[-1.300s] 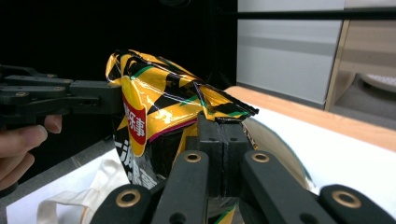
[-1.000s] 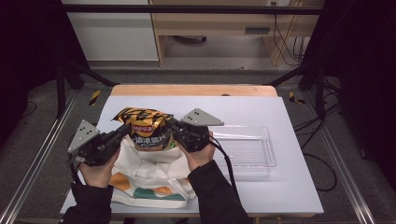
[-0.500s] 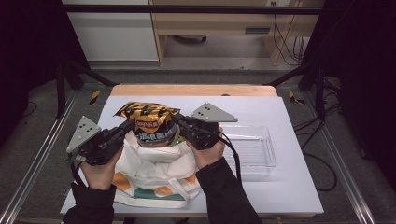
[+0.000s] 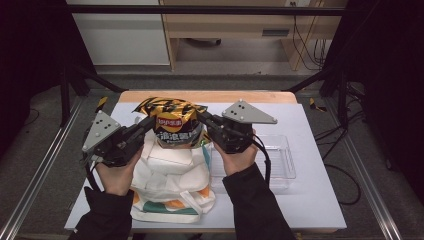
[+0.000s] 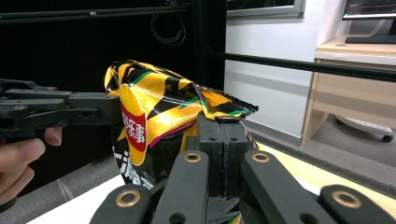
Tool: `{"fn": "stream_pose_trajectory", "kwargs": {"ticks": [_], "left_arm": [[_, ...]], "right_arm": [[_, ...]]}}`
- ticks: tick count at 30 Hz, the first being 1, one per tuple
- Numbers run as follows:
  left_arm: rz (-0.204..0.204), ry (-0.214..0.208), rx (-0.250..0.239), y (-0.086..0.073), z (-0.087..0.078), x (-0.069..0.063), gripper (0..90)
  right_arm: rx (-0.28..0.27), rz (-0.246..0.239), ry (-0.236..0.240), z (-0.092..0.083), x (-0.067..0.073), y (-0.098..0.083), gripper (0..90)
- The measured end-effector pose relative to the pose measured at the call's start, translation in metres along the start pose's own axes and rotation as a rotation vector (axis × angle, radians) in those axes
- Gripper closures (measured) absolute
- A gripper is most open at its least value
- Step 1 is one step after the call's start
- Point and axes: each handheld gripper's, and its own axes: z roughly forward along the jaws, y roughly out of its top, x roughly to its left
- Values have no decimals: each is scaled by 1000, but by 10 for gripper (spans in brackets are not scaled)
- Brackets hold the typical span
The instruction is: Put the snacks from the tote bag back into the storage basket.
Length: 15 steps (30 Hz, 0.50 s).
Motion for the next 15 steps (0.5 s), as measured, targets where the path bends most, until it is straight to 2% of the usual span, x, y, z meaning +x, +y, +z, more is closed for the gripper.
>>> {"fn": "stream_pose_trajectory", "kwargs": {"ticks": [15], "left_arm": [[17, -45, 19, 6, 32, -32, 900]], "right_arm": [[-5, 17, -62, -34, -28, -3, 900]]}}
